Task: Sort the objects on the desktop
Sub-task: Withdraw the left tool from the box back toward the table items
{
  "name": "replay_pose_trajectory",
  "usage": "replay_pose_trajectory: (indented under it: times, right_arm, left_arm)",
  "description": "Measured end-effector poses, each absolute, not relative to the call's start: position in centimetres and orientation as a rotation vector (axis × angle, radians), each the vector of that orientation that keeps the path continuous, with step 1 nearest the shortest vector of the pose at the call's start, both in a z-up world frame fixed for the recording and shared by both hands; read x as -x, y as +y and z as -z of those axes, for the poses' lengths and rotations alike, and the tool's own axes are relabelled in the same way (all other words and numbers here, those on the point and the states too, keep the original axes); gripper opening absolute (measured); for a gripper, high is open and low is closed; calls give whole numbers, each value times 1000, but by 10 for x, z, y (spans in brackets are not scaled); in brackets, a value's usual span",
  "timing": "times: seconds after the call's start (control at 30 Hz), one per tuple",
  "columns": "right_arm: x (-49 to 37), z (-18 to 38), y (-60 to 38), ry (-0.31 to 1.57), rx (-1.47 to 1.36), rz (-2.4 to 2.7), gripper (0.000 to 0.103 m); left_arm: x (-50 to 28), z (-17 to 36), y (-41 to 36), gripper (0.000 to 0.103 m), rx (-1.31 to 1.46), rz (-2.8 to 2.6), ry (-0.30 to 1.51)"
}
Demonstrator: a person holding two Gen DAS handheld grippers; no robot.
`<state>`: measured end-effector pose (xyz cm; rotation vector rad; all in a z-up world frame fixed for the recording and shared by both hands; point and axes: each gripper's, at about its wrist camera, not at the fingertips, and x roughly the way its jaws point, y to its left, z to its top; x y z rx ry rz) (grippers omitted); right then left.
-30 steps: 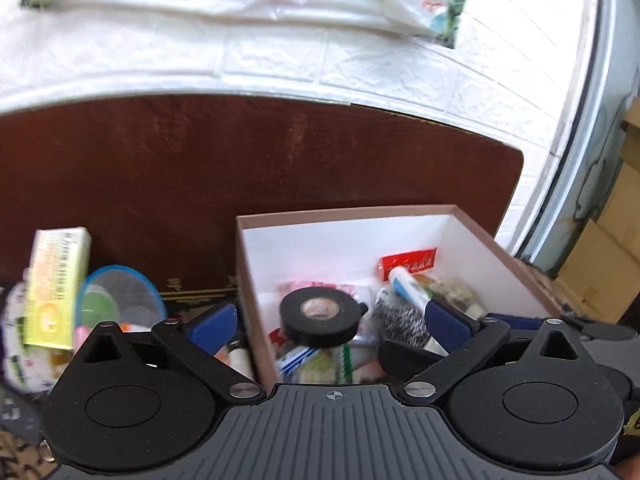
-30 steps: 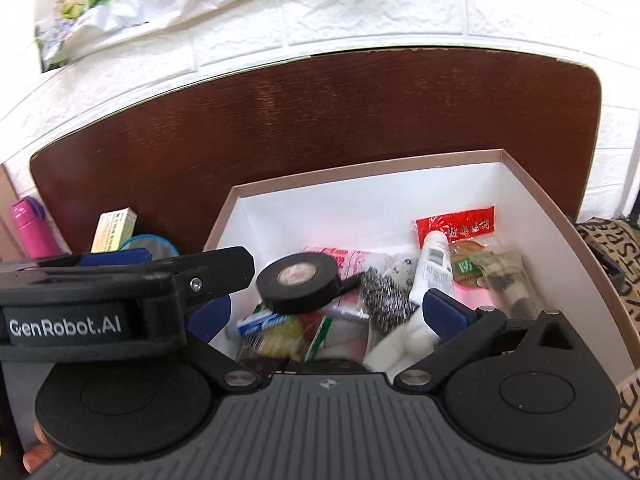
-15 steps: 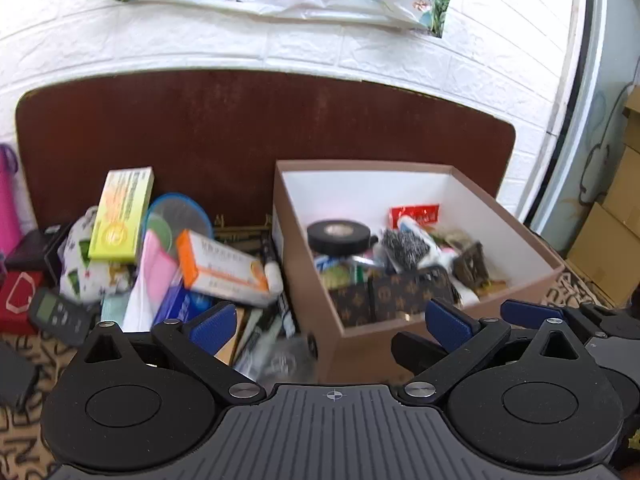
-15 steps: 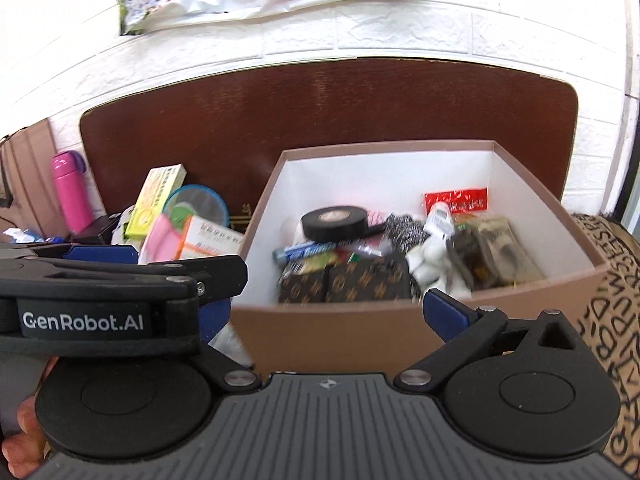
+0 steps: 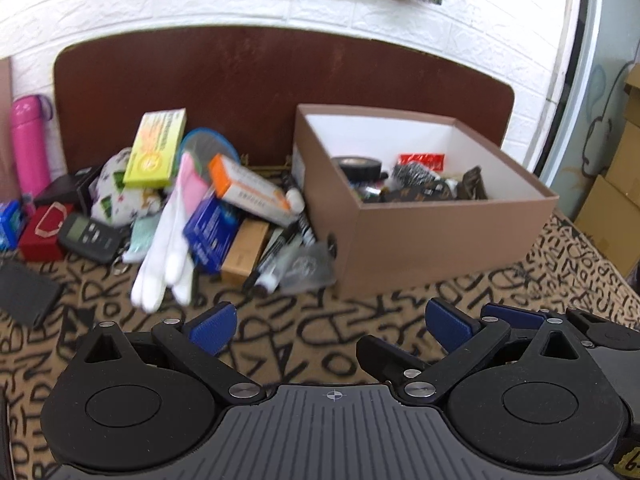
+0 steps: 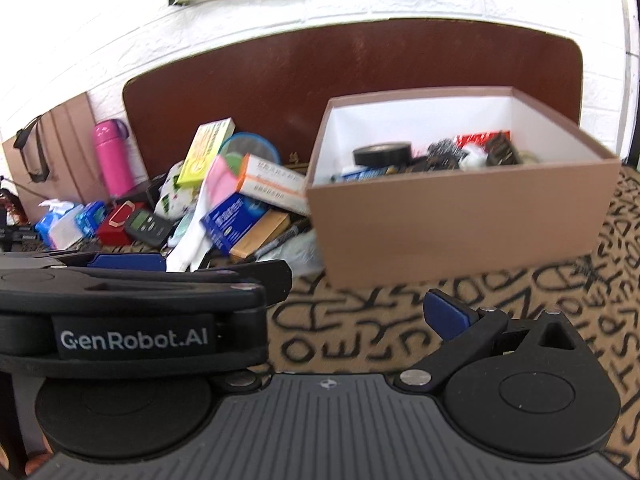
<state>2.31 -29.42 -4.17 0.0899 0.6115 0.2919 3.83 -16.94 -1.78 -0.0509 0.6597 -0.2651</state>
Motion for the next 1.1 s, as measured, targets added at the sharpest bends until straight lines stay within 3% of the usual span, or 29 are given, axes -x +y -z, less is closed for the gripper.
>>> replay_pose_trajectory:
  times: [0.47,1.1]
  right_arm:
    - [-12,77,-250,706,-56,-353,103]
    - [-48,86,-199,706,-50,-485,99]
  left_arm:
    - [-25,58,-124,103,134,189,750]
    - [-50,60,-29,103,248,11,720]
